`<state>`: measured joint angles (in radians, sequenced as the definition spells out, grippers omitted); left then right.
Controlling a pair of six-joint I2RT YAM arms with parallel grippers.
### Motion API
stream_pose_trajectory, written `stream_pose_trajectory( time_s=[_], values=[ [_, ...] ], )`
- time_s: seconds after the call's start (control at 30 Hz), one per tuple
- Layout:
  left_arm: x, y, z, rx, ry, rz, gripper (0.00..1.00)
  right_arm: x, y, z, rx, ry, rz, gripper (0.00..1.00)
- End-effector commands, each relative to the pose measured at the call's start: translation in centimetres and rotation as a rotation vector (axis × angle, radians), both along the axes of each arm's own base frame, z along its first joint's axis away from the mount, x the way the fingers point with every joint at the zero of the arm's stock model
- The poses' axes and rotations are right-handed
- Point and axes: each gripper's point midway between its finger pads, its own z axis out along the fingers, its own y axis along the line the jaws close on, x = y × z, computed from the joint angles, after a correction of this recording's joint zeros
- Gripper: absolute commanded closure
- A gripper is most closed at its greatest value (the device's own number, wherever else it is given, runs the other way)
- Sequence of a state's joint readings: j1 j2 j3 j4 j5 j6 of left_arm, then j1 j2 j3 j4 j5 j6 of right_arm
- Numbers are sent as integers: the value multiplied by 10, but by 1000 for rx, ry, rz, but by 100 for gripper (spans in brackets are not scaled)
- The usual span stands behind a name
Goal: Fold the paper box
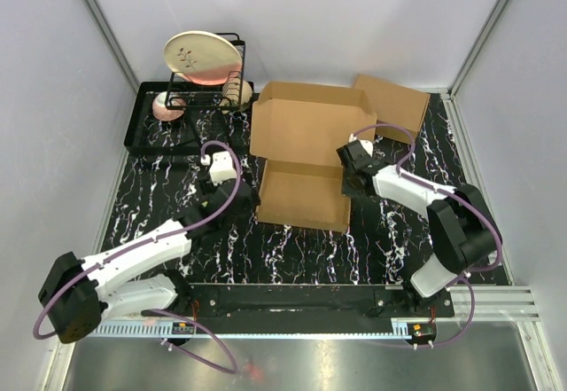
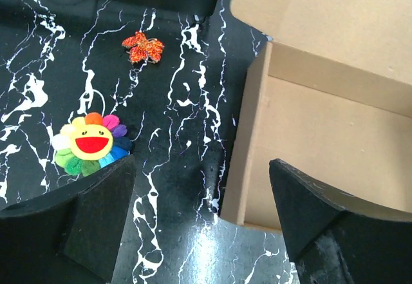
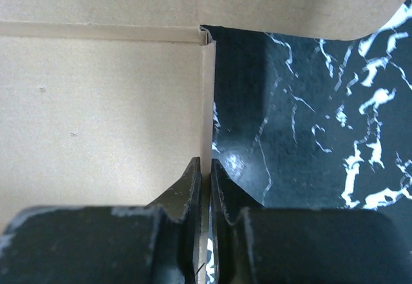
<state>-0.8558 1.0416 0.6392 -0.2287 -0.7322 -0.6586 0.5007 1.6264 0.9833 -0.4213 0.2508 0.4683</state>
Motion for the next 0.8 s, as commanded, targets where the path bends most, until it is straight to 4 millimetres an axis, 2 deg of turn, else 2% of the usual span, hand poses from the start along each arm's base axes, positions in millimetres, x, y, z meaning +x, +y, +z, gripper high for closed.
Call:
stream_pose_trajectory(
  time_s=[0.0,0.1,0.13,0.2,0.3,0.43,0.6,0.7,0.77],
  values=[
    [8,-13,29,-105,-22,-25,12,-38,-38,-13,-76,100,-81,100],
    [7,-5,41,-94,-57,-19,12,-35,-41,-1,-36,70,-69,95],
    [6,-3,47,-92,-74,-30,12,-32,-37,3,-29,59,-42,91],
    [5,-2,52,-109,-95,-43,12,-21,-39,12,-57,26,-22,89],
    [1,0,57,-130,-102,-49,12,-17,-42,12,-100,37,2,87],
    [-4,5,54,-135,-98,-43,12,-18,-40,7,-99,51,16,80],
    [-9,10,48,-129,-86,-56,12,-15,-35,18,-88,-5,62,74],
    [-10,11,44,-145,-76,-61,12,-13,-40,22,-121,-22,48,69],
    [-12,14,43,-144,-69,-52,12,-13,-36,35,-134,-69,54,65]
  ],
)
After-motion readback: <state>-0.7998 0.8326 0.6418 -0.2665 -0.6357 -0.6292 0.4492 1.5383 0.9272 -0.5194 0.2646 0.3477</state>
